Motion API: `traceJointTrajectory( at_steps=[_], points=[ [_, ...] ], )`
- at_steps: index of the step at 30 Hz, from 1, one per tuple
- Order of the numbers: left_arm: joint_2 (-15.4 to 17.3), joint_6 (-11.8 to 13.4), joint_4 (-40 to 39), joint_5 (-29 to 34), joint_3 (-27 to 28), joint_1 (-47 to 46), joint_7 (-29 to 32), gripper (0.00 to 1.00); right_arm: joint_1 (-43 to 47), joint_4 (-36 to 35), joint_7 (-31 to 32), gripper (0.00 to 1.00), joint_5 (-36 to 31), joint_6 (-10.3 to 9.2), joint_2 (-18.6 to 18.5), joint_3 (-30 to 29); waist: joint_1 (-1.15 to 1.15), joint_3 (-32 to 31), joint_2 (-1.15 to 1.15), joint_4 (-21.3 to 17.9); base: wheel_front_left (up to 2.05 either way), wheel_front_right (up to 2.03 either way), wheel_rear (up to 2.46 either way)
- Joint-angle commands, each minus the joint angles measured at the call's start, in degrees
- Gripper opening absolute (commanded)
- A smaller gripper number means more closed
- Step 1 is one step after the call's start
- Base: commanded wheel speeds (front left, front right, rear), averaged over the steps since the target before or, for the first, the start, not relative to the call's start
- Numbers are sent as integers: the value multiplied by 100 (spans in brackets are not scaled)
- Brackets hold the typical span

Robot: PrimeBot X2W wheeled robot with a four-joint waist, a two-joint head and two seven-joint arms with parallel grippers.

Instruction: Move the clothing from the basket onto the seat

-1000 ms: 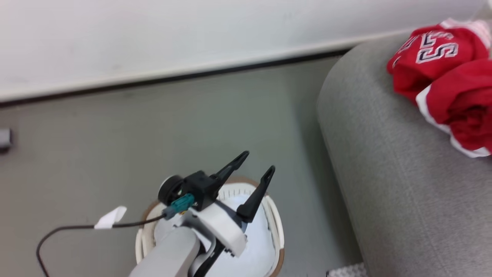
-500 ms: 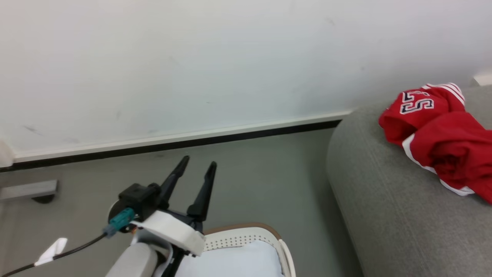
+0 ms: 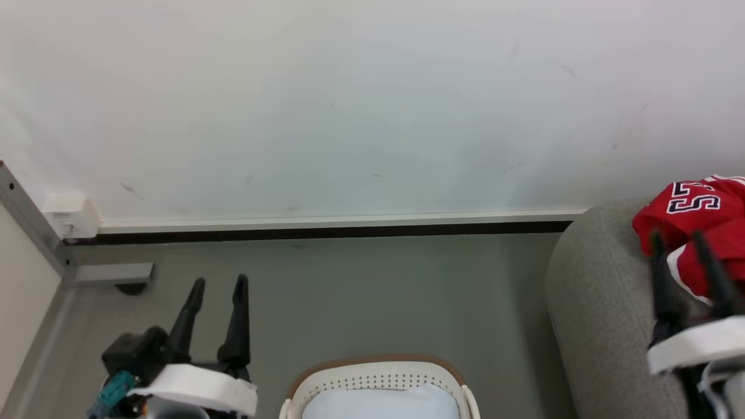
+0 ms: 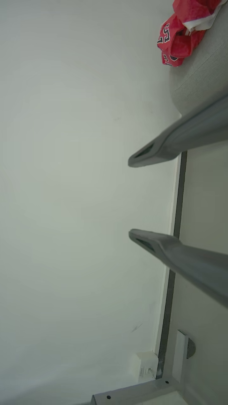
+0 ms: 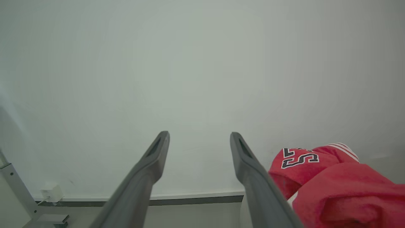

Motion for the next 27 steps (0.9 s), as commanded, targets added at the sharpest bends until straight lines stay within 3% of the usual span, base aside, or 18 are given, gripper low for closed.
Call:
traceJointTrajectory(
  at_steps=[1,7,14,27],
  points=[
    [-88,-49,9,-36,160,140,-2,100,325,-80,-71,100,-128,-12,193,-24,1,-21,0,51,0,0,0],
    [-271,-31,315,398,554,401,-2,100,1019,-521,-150,100,-789,-13,747,-208,1,-14,0,61,0,0,0],
    [-486,-270,400,706,888,531,-2,100,1417,-861,-151,100,-1265,-13,1170,-430,1,21,0,-52,0,0,0],
    [-608,-515,461,1046,1055,474,-2,100,1318,-897,-153,100,-1404,-13,1295,-393,1,99,0,-193,0,0,0]
  ],
)
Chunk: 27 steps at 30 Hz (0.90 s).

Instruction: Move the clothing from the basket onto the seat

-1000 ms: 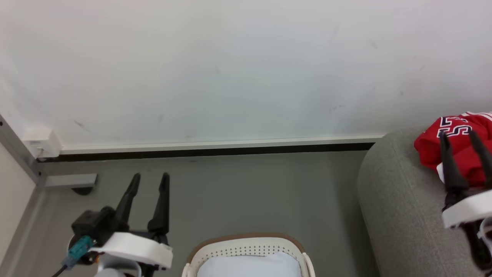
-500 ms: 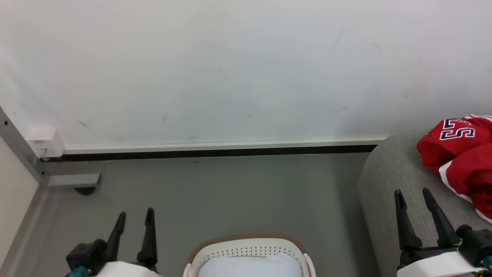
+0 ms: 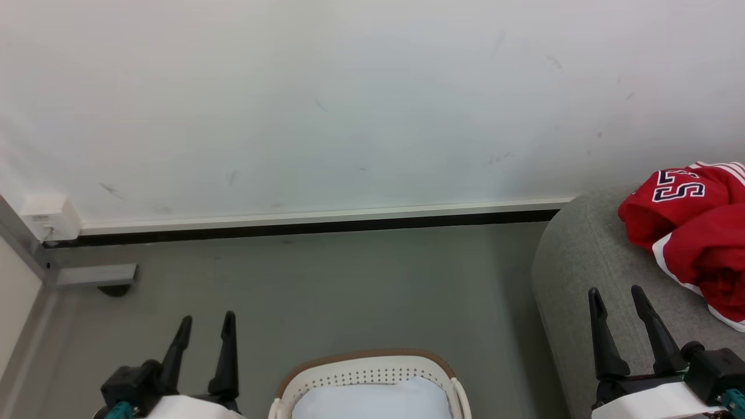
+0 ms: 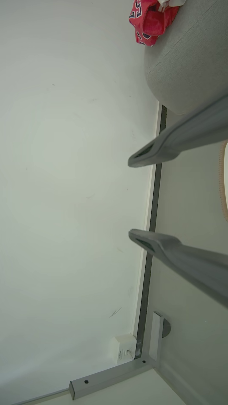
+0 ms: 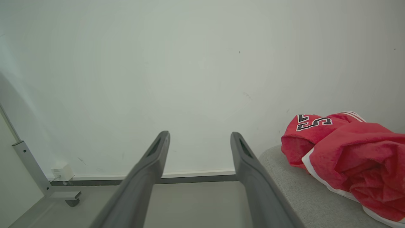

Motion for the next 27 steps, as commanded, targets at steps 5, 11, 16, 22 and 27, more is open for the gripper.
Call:
traceJointTrajectory(
  at_steps=[5,11,16,22,27],
  points=[
    [-2,-46,48,118,41,-23,-2,100,-70,-37,-18,100,7,-13,20,45,0,19,0,-31,0,0,0],
    [-6,-50,98,18,16,-16,-2,100,-71,-32,-18,100,33,-13,23,75,0,24,0,-41,0,0,0],
    [-55,-57,305,28,-2,105,11,0,132,167,36,0,15,0,37,86,0,25,0,-44,0,0,0],
    [-51,-61,304,-623,92,44,231,0,124,149,213,0,619,-1,56,-20,0,31,0,-27,0,0,0],
    [-48,-64,244,-1146,113,47,356,0,118,133,351,0,1090,-1,70,-105,0,36,0,-13,0,0,0]
  ],
)
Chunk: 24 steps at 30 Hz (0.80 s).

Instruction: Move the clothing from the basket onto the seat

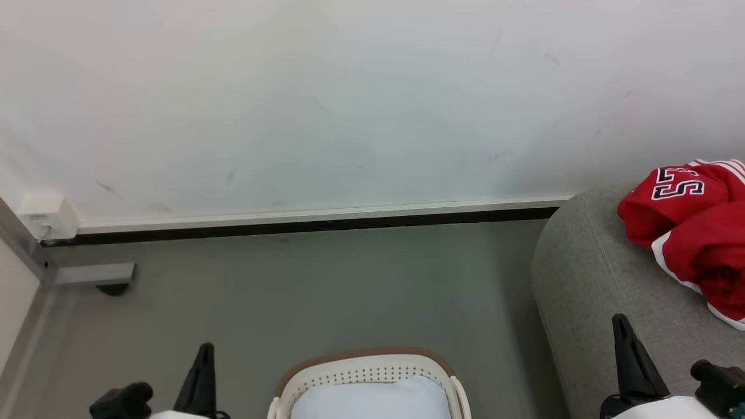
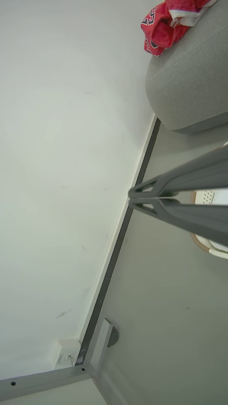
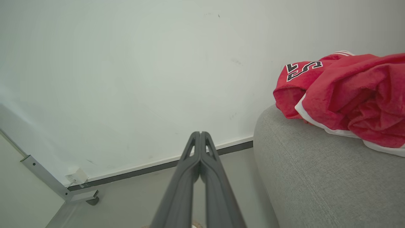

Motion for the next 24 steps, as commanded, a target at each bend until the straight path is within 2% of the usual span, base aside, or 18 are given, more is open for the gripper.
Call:
traceJointTrajectory(
  at_steps=[1,24],
  points=[
    [21,-8,-120,-264,37,-122,48,0,-112,-107,47,0,246,-1,7,-72,0,1,0,5,0,0,0],
    [37,-23,-304,-2431,181,-169,619,0,-142,-171,628,0,2202,-3,60,-422,0,26,0,74,0,0,0]
  ],
)
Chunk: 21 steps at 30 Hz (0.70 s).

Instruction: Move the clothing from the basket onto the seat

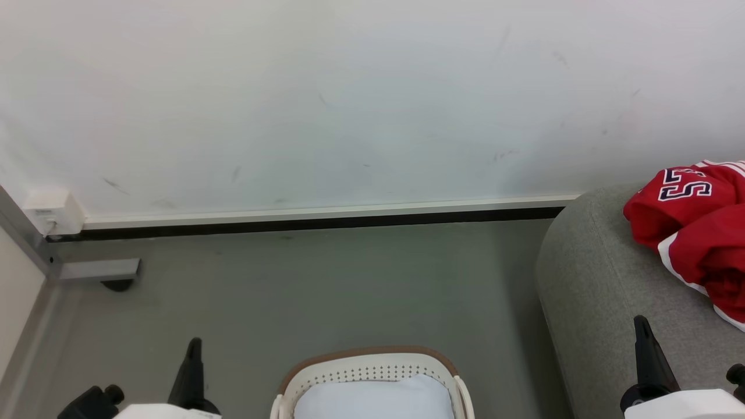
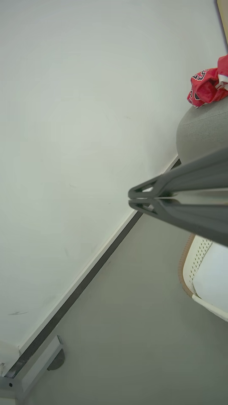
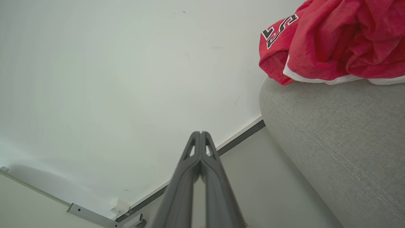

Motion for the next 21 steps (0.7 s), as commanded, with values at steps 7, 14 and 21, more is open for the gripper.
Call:
traceJointTrajectory(
  at_steps=[7,14,21],
  points=[
    [40,-26,-135,-689,65,-143,175,0,-140,-110,178,0,596,-4,-16,-133,0,8,0,22,0,0,0],
    [44,-29,-170,-1172,103,-157,306,0,-146,-122,300,0,1023,-5,-2,-213,0,14,0,41,0,0,0],
    [48,-33,-198,-1615,137,-166,425,0,-153,-132,423,0,1417,-5,11,-283,0,21,0,60,0,0,0]
  ],
)
